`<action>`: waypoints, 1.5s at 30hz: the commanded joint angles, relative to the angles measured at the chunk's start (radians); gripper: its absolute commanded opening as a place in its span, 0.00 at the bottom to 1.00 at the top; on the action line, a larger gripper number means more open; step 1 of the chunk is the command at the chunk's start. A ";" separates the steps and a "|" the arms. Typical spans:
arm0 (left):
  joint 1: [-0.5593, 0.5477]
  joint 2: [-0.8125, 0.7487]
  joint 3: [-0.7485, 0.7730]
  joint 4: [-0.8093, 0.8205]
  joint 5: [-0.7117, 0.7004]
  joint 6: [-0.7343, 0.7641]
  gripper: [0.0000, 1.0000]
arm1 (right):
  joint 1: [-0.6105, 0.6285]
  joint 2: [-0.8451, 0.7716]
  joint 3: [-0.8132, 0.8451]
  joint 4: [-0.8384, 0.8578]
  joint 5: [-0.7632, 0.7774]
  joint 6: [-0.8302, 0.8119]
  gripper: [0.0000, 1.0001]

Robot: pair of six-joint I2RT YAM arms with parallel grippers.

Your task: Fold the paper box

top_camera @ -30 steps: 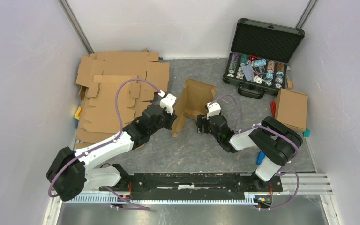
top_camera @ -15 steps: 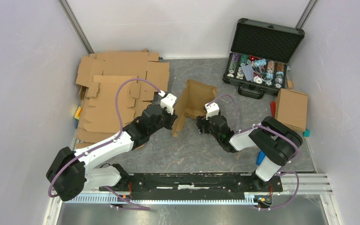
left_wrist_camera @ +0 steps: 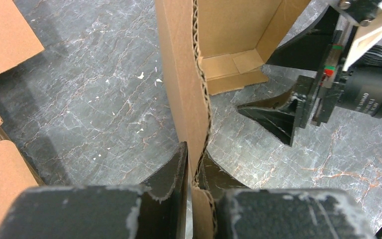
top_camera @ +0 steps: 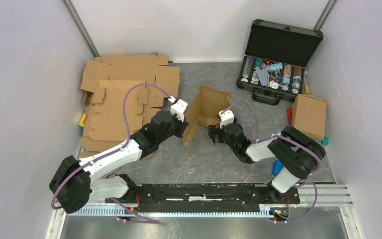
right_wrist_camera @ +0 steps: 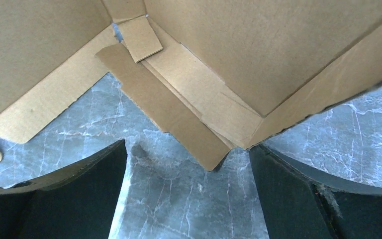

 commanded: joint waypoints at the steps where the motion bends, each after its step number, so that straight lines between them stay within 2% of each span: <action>1: -0.006 0.015 0.038 -0.001 0.031 -0.026 0.16 | 0.000 -0.089 -0.043 0.039 -0.054 0.022 0.98; 9: -0.006 0.020 0.043 -0.005 0.026 -0.023 0.16 | -0.002 -0.149 -0.083 0.017 -0.093 0.035 0.98; 25: -0.006 0.015 0.043 -0.007 0.032 -0.025 0.16 | -0.031 -0.062 -0.024 0.037 -0.092 -0.098 0.98; 31: -0.005 0.015 0.041 -0.007 0.033 -0.025 0.16 | -0.031 -0.037 0.002 0.033 -0.038 -0.097 0.86; 37: -0.006 0.015 0.043 -0.007 0.032 -0.025 0.16 | -0.037 -0.040 -0.010 0.046 -0.014 -0.082 0.84; 45: -0.006 0.021 0.045 -0.008 0.037 -0.025 0.16 | -0.069 -0.022 0.004 0.065 -0.043 -0.062 0.68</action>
